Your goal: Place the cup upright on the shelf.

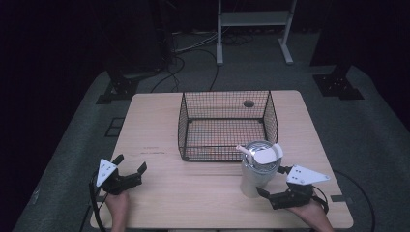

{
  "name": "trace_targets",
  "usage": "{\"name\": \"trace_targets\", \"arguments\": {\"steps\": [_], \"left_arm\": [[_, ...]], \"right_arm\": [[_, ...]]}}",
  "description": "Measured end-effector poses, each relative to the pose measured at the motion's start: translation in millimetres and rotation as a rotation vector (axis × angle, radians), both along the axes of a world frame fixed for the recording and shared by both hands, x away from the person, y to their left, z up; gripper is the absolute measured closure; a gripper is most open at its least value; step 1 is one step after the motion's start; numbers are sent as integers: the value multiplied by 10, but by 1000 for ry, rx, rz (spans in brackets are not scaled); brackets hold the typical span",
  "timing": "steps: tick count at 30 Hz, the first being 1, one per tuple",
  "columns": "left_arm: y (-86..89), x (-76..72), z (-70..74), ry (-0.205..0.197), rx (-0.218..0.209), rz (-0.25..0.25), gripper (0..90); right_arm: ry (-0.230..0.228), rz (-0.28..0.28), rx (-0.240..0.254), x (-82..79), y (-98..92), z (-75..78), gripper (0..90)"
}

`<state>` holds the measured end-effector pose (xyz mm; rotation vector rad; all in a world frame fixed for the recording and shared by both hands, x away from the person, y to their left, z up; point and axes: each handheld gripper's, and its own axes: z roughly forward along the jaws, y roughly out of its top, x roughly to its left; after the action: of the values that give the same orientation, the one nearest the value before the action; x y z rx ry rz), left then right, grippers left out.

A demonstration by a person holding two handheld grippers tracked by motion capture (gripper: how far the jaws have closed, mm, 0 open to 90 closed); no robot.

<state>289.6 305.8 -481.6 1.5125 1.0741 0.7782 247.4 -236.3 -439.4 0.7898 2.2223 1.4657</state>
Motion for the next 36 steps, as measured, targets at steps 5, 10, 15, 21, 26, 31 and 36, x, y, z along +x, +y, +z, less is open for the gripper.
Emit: {"name": "trace_targets", "arguments": {"steps": [5, 10, 15, 21, 26, 31, 36], "left_arm": [[3, 2, 0, 0, -1, 0, 0], [-2, 0, -1, -2, -1, 0, 0], [4, 1, 0, 0, -1, -1, 0], [6, 2, 0, 0, -3, -1, 0], [3, 1, 0, 0, -2, -1, 0], [5, 3, 0, -1, -2, -2, 0], [4, 3, 0, -1, -2, -1, 0]], "right_arm": [[-14, -5, 8, 50, 61, -19, 71], [-19, -13, 17, 92, 106, -46, 71], [-42, -20, 21, 131, 157, -73, 71], [-62, -21, 35, 153, 179, -90, 71], [-68, -26, 43, 159, 197, -100, 71], [-80, -27, 47, 168, 212, -108, 71], [-87, -32, 54, 171, 227, -117, 76]]}}
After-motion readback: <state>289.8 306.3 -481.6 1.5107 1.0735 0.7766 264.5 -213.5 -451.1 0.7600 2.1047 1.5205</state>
